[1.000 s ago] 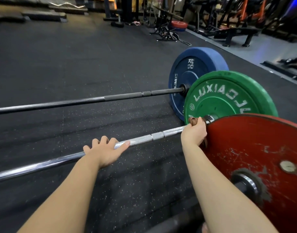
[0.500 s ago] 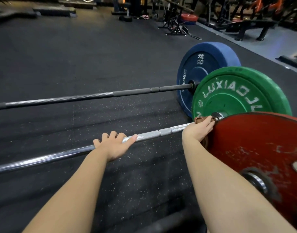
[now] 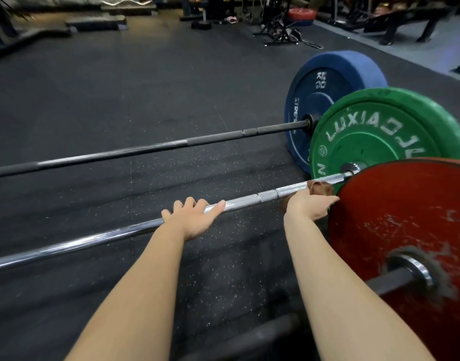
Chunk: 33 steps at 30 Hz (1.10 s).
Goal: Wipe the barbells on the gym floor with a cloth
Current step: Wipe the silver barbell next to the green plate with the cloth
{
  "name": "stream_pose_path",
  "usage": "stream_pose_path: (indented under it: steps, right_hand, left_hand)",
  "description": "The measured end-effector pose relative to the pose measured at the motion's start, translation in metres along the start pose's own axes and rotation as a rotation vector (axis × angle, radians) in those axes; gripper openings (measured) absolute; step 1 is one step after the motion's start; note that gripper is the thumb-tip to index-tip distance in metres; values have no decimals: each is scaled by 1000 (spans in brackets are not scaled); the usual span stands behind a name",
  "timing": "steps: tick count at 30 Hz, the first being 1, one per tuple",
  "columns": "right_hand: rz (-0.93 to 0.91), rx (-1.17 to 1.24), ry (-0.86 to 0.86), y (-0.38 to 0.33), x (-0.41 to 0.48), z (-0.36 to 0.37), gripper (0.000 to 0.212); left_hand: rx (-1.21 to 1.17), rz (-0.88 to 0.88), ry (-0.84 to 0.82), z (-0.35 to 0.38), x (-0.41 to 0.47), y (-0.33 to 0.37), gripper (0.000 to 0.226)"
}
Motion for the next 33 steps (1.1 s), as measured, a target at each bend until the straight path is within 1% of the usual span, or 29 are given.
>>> stream_pose_path:
  steps: [2, 3, 5, 6, 7, 9, 10, 14, 18, 21, 25, 28, 30, 33]
  right_hand:
    - [80, 71, 49, -1, 9, -2, 71]
    - [143, 128, 80, -3, 12, -5, 61]
    - [228, 259, 88, 0, 17, -4, 25]
    - [211, 291, 65, 0, 20, -3, 18]
    - [192, 310, 39, -4, 18, -2, 21]
    - [153, 318, 38, -2, 20, 0, 18]
    - [137, 303, 26, -3, 20, 3, 21]
    - [133, 248, 1, -7, 19, 10, 24]
    - [139, 154, -71, -16, 22, 18, 44]
    - [140, 89, -120, -21, 22, 23, 56]
    - [155, -13, -109, -25, 32, 27, 69]
    - [116, -153, -109, -28, 35, 32, 84]
    - [73, -206, -128, -28, 32, 36, 84]
    - [-25, -256, -121, -22, 27, 36, 79]
  left_hand:
    - [3, -5, -4, 0, 1, 0, 82]
    - [7, -7, -6, 0, 2, 0, 83]
    - [15, -11, -10, 0, 3, 1, 83]
    - [16, -12, -10, 0, 4, 1, 84]
    - [15, -11, -8, 0, 5, 1, 84]
    - [13, -10, -7, 0, 5, 1, 84]
    - [11, -10, -7, 0, 5, 0, 84]
    - [12, -10, 1, 0, 6, 1, 84]
    - [18, -13, 1, 0, 5, 2, 85]
    - [19, -13, 2, 1, 5, 2, 86]
    - [23, 3, 17, 1, 5, 2, 83]
    - [25, 4, 15, 3, 7, 2, 82]
    - [27, 3, 12, 2, 8, 2, 82]
    - [27, -2, 6, 1, 8, 2, 85]
Point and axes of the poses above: each hand's wrist, its own x-axis towards the middle knuckle, its own z-axis out of the palm, y = z × x, the point moved 6 cm from there along x, towards the middle knuckle, and after that the axes turned 14 degrees about -z, right-handed, at the moved point
